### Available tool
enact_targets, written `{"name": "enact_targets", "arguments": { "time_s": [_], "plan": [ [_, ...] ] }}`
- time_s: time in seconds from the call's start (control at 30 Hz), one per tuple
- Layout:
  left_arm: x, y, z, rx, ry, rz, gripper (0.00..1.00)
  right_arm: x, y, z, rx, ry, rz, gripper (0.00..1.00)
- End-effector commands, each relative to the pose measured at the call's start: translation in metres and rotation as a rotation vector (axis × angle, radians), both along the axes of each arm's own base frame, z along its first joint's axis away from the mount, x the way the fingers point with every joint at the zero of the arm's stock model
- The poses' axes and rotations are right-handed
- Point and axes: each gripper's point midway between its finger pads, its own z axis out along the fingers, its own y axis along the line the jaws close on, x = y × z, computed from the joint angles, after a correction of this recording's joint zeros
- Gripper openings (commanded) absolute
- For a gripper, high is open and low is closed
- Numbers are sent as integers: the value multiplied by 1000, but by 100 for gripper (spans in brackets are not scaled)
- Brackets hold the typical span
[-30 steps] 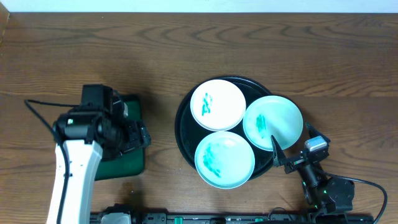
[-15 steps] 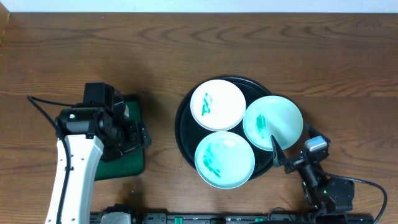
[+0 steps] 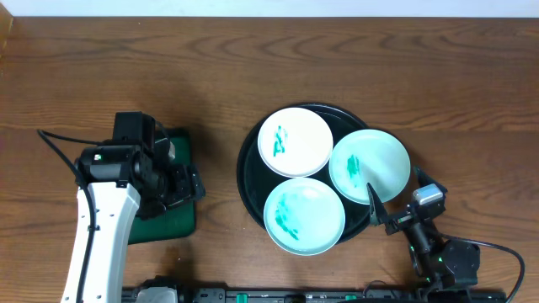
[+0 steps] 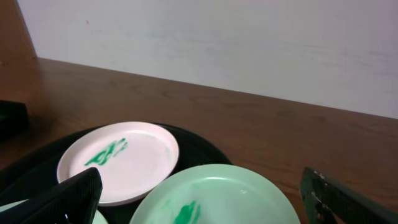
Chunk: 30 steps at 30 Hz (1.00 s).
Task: Clean dirty plates on tray and stack at the side
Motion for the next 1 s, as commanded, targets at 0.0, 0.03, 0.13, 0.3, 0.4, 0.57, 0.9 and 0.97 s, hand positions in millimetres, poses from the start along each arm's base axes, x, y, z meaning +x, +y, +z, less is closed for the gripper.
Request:
{"name": "enact_targets", "arguments": {
  "time_s": [0.0,0.03,0.13,0.3,0.4,0.57,0.9,0.97],
  "plan": [
    [6,-1,7,-1,-30,1,83,-8,18,1,109,48,105,99],
    [7,-1,8,-1,-33,1,84,-12,23,0,155,81,136,99],
    [10,-1,8,-1,-45,1,83,-19,34,0,278,171,202,99],
    [12,-1,8,0,-56,0,83,-32,49,14,371,282,303,99],
    [14,-1,9,0,-64,0,83,-41,61,31,373,339,384,99],
    [17,-1,9,0,-76,1,84,-42,68,44,401,545,402,99],
    [18,-1,9,1,-80,1,83,-11,64,15,292,1034,286,99],
    [19,-1,9,1,-82,1,84,-4,64,6,237,1126,273,99]
  ]
}}
